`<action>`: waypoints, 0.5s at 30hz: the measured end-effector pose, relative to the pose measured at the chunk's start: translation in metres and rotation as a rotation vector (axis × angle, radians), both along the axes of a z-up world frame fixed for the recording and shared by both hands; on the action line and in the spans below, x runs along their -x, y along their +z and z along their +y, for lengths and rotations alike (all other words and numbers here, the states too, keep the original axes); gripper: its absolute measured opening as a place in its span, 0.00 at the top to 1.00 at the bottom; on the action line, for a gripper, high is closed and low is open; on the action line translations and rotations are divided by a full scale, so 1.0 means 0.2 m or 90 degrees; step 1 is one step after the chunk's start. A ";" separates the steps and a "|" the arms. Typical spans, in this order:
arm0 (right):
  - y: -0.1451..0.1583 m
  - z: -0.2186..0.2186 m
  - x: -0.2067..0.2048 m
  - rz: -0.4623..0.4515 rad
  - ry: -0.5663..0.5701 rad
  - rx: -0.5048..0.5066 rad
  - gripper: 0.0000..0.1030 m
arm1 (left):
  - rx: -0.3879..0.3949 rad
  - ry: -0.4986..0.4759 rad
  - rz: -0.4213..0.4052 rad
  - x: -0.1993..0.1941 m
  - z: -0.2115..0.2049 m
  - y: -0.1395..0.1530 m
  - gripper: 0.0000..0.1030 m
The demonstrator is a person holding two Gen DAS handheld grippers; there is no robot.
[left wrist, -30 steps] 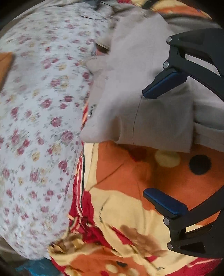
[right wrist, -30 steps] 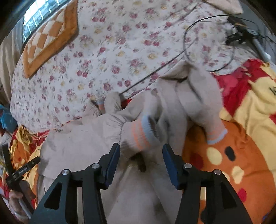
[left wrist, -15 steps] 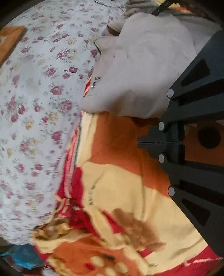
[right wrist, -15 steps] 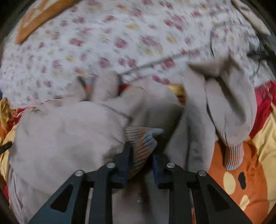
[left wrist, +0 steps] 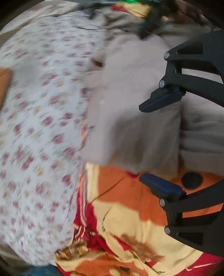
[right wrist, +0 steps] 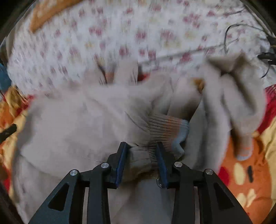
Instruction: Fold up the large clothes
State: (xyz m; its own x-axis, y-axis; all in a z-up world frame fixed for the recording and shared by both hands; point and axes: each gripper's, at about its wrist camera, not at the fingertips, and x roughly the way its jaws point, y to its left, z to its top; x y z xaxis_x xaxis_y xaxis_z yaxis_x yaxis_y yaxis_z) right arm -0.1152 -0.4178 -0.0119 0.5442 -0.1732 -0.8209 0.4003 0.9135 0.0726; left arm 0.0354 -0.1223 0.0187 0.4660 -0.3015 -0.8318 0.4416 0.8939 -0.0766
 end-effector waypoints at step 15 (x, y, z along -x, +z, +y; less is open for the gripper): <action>0.11 -0.61 0.37 -0.011 -0.179 0.000 0.19 | -0.049 -0.004 0.001 0.03 -0.05 -0.06 0.29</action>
